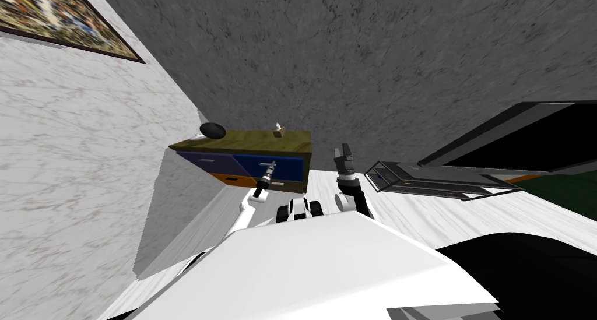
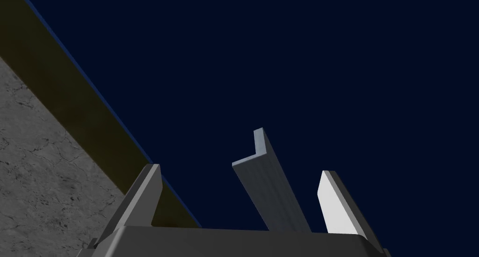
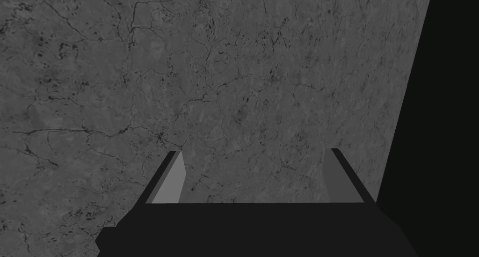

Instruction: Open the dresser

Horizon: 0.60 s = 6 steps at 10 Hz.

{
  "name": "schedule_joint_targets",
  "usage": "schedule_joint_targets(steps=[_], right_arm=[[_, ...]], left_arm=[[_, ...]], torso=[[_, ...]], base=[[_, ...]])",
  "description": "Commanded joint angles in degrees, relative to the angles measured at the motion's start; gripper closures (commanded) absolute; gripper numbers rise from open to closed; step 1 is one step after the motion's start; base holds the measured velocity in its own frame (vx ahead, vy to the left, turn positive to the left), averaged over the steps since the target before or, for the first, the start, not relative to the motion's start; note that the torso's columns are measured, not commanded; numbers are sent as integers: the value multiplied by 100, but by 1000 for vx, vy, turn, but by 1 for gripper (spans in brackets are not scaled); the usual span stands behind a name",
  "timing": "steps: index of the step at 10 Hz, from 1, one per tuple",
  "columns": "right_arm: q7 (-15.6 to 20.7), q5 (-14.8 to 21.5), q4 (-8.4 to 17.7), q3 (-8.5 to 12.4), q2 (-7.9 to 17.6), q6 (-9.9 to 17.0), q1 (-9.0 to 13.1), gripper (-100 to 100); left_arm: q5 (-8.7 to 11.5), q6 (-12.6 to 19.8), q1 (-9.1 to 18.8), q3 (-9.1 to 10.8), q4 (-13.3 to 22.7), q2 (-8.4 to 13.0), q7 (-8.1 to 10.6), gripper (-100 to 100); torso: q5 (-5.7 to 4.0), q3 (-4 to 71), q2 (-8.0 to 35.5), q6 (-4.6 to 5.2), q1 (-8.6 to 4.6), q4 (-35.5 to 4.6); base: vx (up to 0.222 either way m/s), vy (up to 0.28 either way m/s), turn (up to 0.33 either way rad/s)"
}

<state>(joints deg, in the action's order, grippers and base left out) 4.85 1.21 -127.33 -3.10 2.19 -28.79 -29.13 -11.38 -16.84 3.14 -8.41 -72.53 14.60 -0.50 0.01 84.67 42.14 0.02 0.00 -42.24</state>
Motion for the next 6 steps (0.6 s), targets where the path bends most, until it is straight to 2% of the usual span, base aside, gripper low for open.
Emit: schedule_joint_targets(steps=[1,2,4,5,6], right_arm=[[0,0,0,0,0,0,0,0],[0,0,0,0,0,0,-1,0],[0,0,0,0,0,0,0,0],[0,0,0,0,0,0,-1,0],[0,0,0,0,0,0,0,0]], left_arm=[[-7,-114,159,70,377,61,64,-100],[-42,-267,410,211,539,130,155,-100],[-42,-267,460,211,827,130,155,-100],[-76,-419,735,352,1038,198,246,-100],[-76,-419,761,352,1156,198,246,-100]], torso=[[-1,-6,8,-4,-3,-2],[-1,-6,7,-4,1,-2],[-1,-13,19,-3,-2,-5],[0,-11,14,-5,2,-3],[-2,-13,21,0,-4,-6]], base=[[-23,-12,-2],[-40,-24,-108],[-37,-18,-26],[-59,-29,-98],[-62,-29,-72]])
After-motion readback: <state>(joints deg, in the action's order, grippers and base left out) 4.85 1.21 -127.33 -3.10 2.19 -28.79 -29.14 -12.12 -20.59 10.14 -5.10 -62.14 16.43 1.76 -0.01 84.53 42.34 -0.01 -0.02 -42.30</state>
